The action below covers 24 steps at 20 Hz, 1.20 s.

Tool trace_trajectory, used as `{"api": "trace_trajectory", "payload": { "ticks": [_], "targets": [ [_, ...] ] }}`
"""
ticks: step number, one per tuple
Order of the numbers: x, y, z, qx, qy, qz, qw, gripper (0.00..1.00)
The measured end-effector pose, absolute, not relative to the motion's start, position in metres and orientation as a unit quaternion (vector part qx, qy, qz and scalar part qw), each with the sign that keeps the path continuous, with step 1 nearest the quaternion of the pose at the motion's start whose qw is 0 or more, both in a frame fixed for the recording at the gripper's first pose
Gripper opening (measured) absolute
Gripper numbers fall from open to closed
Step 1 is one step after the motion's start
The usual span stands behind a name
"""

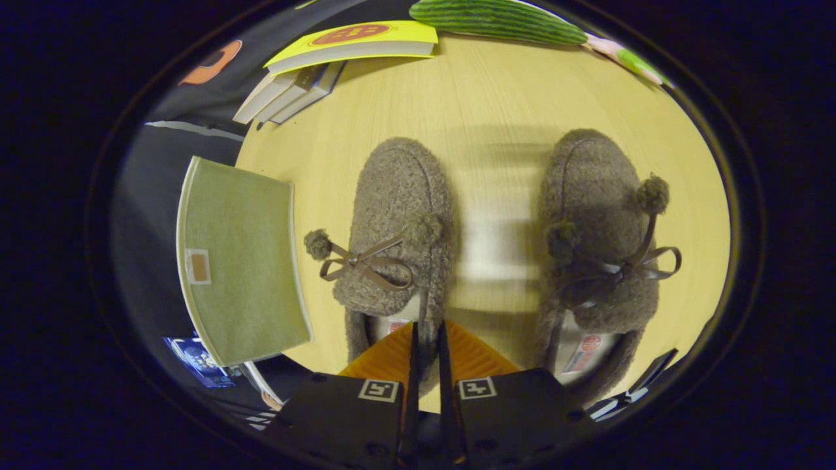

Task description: Open the storage box then place both shoes into the box .Put the left shoe in first, then the right shoe, with the right side of both shoes facing outward in a uniform manner.

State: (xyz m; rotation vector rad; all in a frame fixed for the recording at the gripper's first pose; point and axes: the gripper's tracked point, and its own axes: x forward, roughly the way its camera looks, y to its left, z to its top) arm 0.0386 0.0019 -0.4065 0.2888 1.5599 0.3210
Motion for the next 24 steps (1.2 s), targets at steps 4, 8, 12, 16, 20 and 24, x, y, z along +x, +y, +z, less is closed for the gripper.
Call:
{"api": "trace_trajectory", "payload": {
  "ticks": [4, 8, 12, 16, 20, 24],
  "targets": [
    [0.027, 0.013, -0.392, 0.178, 0.711, 0.142, 0.666, 0.06],
    [0.014, 0.032, -0.351, 0.192, 0.705, 0.152, 0.665, 0.06],
    [0.007, 0.059, -0.279, 0.218, 0.677, 0.165, 0.683, 0.06],
    [0.002, 0.096, -0.202, 0.241, 0.644, 0.179, 0.704, 0.06],
    [0.012, 0.164, -0.147, 0.241, 0.614, 0.199, 0.725, 0.06],
    [0.01, 0.242, -0.149, 0.211, 0.612, 0.23, 0.726, 0.06]
  ]
}}
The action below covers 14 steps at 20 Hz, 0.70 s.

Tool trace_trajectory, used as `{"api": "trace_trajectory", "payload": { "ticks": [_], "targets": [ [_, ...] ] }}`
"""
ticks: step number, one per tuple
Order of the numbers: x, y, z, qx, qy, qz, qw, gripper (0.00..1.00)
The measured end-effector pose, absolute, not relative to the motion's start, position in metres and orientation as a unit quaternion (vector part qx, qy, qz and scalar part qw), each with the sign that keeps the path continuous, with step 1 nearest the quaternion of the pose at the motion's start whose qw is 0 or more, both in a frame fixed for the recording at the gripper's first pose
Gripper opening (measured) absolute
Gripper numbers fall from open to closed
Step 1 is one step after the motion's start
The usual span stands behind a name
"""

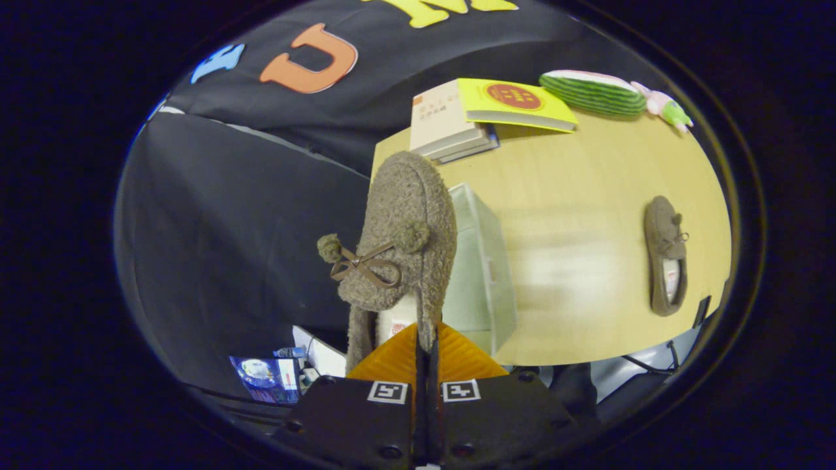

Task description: Open the storage box then place both shoes into the box .Put the left shoe in first, then the right shoe, with the right side of both shoes facing outward in a uniform manner.

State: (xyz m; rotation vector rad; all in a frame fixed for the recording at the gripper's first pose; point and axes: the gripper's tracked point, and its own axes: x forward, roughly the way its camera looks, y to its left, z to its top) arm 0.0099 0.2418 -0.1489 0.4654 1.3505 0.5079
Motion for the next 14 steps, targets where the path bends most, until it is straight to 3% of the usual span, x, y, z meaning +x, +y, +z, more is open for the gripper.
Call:
{"api": "trace_trajectory", "payload": {
  "ticks": [6, 14],
  "targets": [
    [-0.004, 0.316, -0.205, 0.17, 0.648, 0.232, 0.705, 0.06],
    [0.007, 0.315, -0.265, 0.162, 0.676, 0.179, 0.697, 0.06]
  ]
}}
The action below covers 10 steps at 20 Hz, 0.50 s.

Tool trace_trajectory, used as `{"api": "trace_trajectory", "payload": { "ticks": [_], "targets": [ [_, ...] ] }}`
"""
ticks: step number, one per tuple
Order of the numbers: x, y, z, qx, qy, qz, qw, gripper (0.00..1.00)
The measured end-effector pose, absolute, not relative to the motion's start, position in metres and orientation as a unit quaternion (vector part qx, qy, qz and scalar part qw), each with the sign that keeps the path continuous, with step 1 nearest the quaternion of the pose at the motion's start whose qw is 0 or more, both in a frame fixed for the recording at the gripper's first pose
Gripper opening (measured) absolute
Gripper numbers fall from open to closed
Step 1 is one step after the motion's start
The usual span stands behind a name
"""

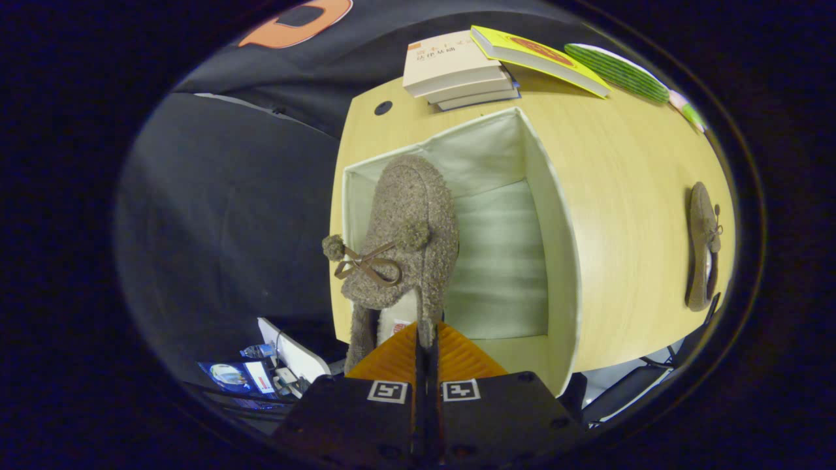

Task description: Open the storage box then place both shoes into the box .Put the left shoe in first, then the right shoe, with the right side of both shoes facing outward in a uniform manner.

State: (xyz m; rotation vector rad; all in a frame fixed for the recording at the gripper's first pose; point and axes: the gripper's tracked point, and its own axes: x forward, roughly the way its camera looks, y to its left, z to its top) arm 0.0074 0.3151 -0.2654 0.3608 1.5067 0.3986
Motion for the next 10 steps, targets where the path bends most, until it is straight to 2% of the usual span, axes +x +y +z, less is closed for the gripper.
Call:
{"api": "trace_trajectory", "payload": {
  "ticks": [6, 7, 8, 10],
  "targets": [
    [0.004, 0.329, -0.278, 0.166, 0.684, 0.173, 0.689, 0.07],
    [0.007, 0.336, -0.275, 0.184, 0.674, 0.186, 0.69, 0.12],
    [0.005, 0.342, -0.269, 0.195, 0.673, 0.194, 0.687, 0.32],
    [0.004, 0.343, -0.262, 0.202, 0.674, 0.195, 0.684, 0.63]
  ]
}}
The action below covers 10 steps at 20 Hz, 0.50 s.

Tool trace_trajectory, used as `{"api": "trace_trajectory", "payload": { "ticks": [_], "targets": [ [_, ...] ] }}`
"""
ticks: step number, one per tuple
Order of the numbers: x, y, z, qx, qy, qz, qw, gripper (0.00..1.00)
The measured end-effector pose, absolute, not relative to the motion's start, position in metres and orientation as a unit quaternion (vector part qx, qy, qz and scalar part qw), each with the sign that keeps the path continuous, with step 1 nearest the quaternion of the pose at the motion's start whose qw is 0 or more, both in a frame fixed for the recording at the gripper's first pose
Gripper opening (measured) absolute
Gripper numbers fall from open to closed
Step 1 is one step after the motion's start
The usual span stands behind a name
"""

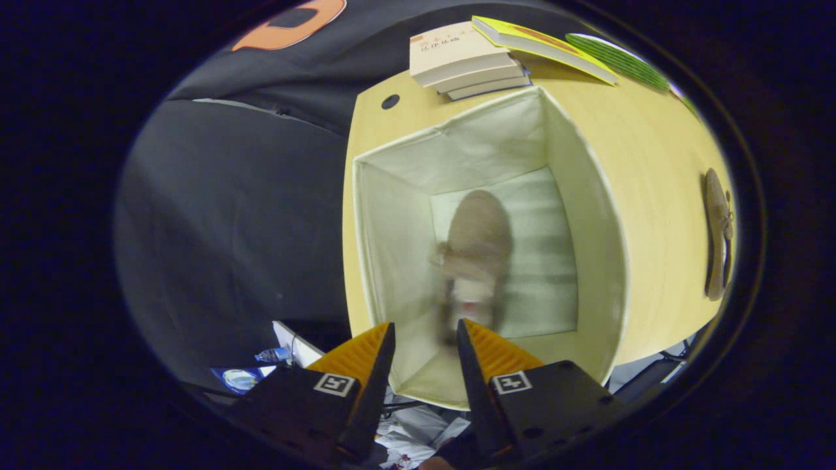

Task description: Open the storage box then place both shoes into the box .Put the left shoe in first, then the right shoe, with the right side of both shoes facing outward in a uniform manner.

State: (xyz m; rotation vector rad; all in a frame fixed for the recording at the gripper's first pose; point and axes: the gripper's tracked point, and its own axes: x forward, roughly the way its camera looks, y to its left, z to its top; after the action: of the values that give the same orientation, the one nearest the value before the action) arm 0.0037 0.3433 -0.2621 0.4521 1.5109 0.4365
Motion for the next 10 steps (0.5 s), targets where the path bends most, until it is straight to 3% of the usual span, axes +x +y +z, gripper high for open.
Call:
{"api": "trace_trajectory", "payload": {
  "ticks": [5, 10],
  "targets": [
    [0.009, 0.317, -0.217, 0.167, 0.619, 0.213, 0.737, 0.89],
    [0.017, 0.239, -0.167, 0.098, 0.542, 0.225, 0.804, 0.9]
  ]
}}
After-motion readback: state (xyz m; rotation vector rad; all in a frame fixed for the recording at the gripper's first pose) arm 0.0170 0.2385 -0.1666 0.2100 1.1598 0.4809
